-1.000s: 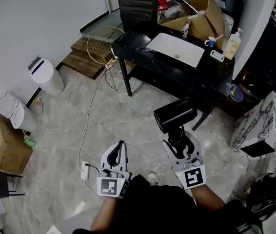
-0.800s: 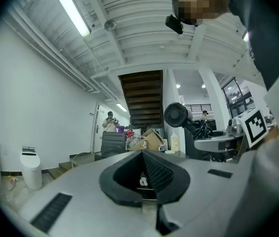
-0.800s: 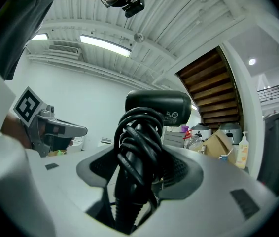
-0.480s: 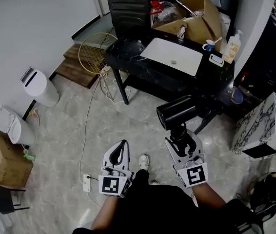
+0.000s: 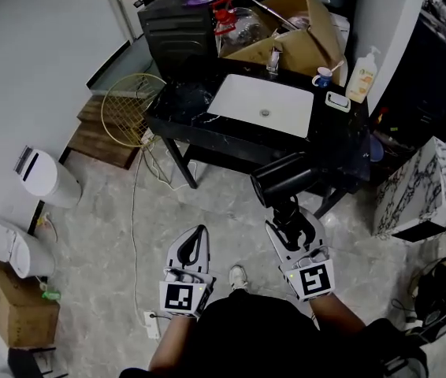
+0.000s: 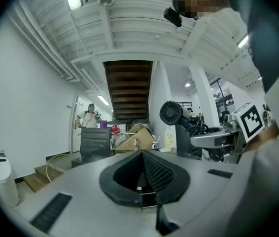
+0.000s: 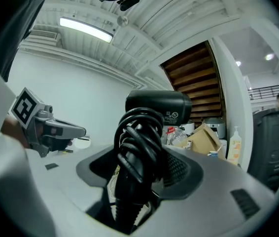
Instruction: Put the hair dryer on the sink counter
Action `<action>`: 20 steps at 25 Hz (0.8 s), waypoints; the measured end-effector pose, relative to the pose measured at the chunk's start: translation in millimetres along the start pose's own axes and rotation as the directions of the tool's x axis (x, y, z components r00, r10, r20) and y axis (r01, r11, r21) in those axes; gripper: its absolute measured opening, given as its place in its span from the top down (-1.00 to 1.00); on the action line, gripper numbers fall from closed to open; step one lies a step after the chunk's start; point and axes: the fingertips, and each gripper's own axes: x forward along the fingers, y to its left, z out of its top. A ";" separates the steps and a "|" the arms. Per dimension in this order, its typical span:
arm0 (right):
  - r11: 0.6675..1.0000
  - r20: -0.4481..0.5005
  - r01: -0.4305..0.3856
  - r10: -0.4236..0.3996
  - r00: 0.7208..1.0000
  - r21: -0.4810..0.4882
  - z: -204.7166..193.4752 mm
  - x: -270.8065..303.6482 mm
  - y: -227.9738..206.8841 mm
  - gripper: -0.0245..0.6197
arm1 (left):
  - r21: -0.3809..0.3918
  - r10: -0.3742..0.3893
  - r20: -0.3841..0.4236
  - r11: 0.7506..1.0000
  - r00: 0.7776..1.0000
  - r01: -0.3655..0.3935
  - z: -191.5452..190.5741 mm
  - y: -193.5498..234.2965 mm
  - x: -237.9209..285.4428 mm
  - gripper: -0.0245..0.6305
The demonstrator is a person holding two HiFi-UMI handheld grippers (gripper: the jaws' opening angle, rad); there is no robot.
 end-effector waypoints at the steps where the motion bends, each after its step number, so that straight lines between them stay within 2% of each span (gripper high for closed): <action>1: 1.000 -0.001 0.011 -0.011 1.000 0.005 0.3 7.6 -2.9 0.12 | -0.002 -0.014 0.002 1.000 1.000 0.014 0.2 5.5 9.5 0.94; 8: 0.996 0.003 0.094 -0.094 0.996 -0.008 0.1 43.9 -30.3 0.12 | 0.007 -0.117 0.030 0.993 0.993 0.116 -1.9 27.6 70.6 0.94; 16: 0.976 -0.012 0.220 -0.220 0.975 -0.009 -1.8 68.7 -78.0 0.12 | -0.022 -0.212 0.017 0.977 0.977 0.212 0.6 23.3 123.2 0.94; 20: 0.964 -0.034 0.264 -0.264 0.964 0.015 -7.6 79.1 -110.4 0.12 | -0.012 -0.251 0.003 0.968 0.968 0.251 0.7 15.8 157.1 0.94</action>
